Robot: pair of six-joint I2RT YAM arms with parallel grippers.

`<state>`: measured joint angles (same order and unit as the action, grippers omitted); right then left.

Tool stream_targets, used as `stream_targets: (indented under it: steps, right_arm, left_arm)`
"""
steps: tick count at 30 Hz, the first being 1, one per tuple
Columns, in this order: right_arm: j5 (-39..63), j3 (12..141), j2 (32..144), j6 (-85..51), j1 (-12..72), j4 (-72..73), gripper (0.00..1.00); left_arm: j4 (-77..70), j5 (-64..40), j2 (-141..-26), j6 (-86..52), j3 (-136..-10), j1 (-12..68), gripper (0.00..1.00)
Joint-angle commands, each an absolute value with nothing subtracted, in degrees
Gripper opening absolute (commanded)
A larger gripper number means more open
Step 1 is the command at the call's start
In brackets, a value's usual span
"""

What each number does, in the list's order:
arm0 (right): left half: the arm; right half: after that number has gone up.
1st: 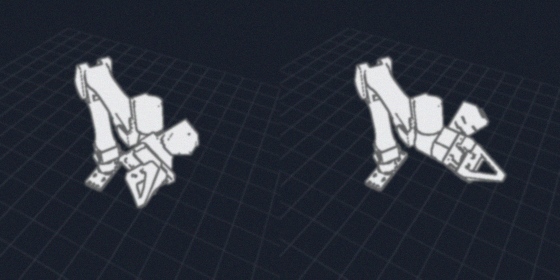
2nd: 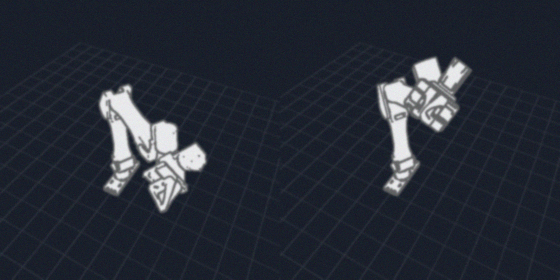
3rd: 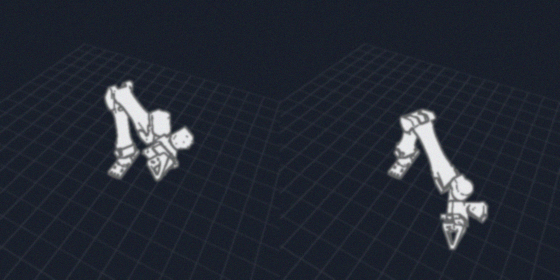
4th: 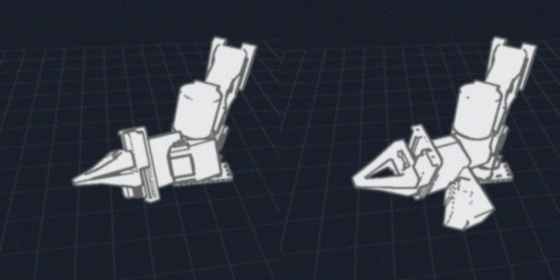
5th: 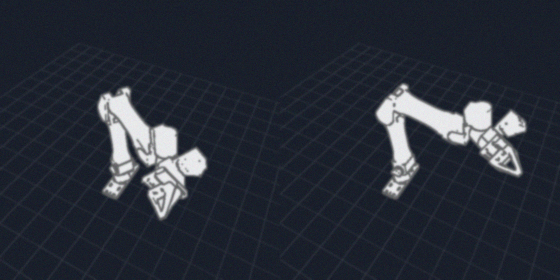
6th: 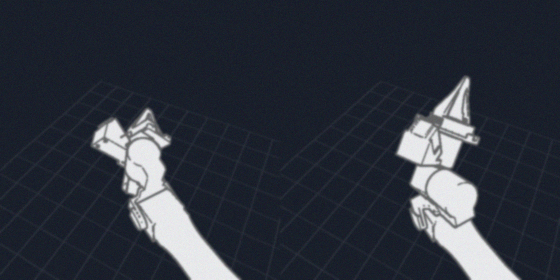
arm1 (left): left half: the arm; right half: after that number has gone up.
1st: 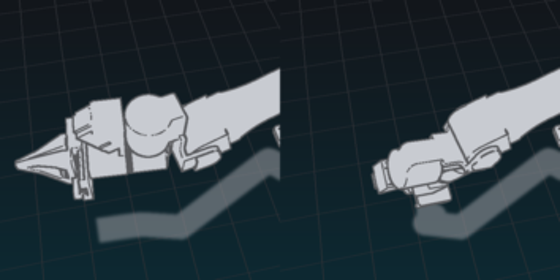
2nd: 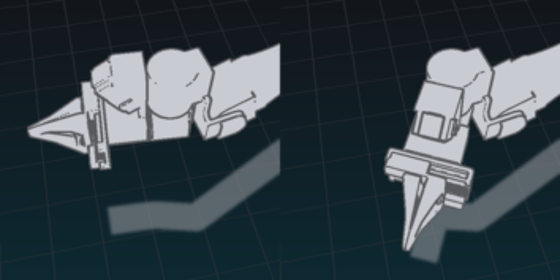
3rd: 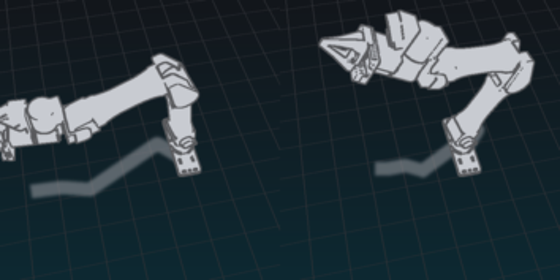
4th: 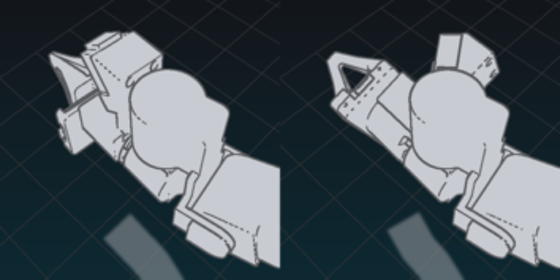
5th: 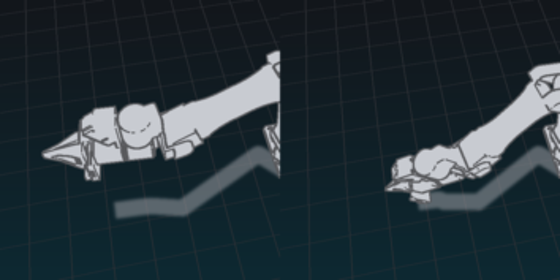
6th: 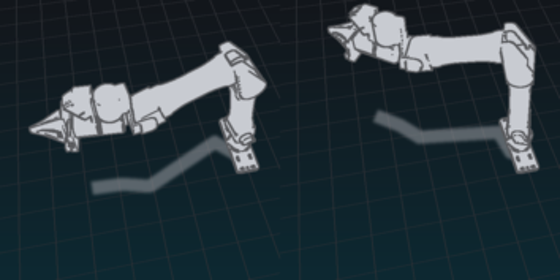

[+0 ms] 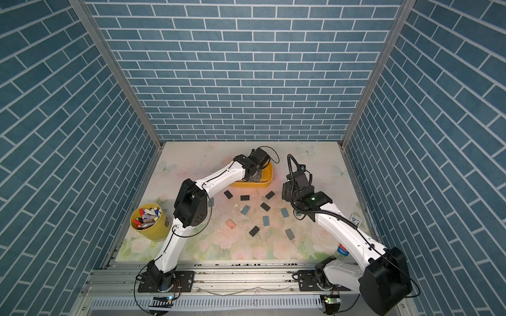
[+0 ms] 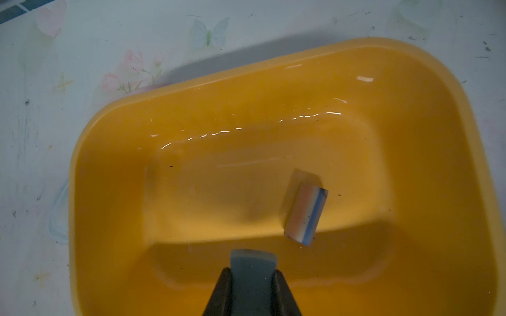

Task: Put the eraser in the storage box
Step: Place the eraser in the storage box.

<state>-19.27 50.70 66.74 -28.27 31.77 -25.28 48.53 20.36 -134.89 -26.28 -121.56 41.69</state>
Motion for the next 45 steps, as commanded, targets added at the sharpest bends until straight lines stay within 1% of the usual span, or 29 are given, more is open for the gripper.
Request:
stream_targets:
  steps: [1,4,6,9,13,18,25,30,37,39,43,45]
  right_arm:
    - [-19.3,49.9,65.3,-30.6,31.9,-25.7,0.84]
    - [-18.9,49.9,65.3,-30.6,31.9,-25.7,0.84]
    - [-18.7,49.9,65.4,-30.7,31.8,-25.6,0.84]
    - [-18.7,50.0,65.5,-30.7,31.9,-25.7,0.84]
    - [-18.7,50.1,66.1,-30.7,31.9,-25.7,0.84]
    - [-18.7,50.4,67.1,-30.7,31.9,-25.9,0.84]
    - [-19.1,50.4,67.2,-30.7,31.8,-25.8,0.84]
    - [-19.3,50.5,67.5,-30.7,31.9,-25.8,0.84]
    - [-19.8,50.4,67.7,-30.9,31.8,-26.0,0.84]
    - [-20.1,50.6,68.0,-31.5,31.9,-26.6,0.84]
    - [-19.9,51.8,69.2,-33.2,31.9,-29.1,0.84]
    - [-19.3,51.6,70.0,-34.2,31.9,-30.2,0.84]
  left_arm:
    - [49.7,20.0,-136.3,-26.2,-122.8,41.0,0.18]
    - [49.4,20.0,-136.6,-26.2,-122.8,40.9,0.24]
    - [49.2,19.8,-136.9,-26.2,-122.8,40.9,0.32]
    - [48.9,19.2,-137.1,-26.1,-122.8,40.8,0.36]
    - [48.7,18.3,-137.5,-26.4,-122.8,40.5,0.50]
    - [48.8,17.4,-136.3,-26.7,-122.9,40.5,0.62]
    - [47.7,15.7,-131.2,-26.3,-122.6,40.5,0.74]
    - [46.6,14.6,-127.3,-26.0,-122.1,40.9,0.80]
    - [46.1,15.9,-122.1,-25.0,-121.3,42.7,0.90]
    - [46.0,16.9,-120.1,-25.0,-119.9,43.2,0.92]
    - [45.1,19.9,-114.3,-26.4,-113.0,44.1,0.99]
    - [44.1,21.2,-110.8,-27.8,-107.7,44.3,0.99]
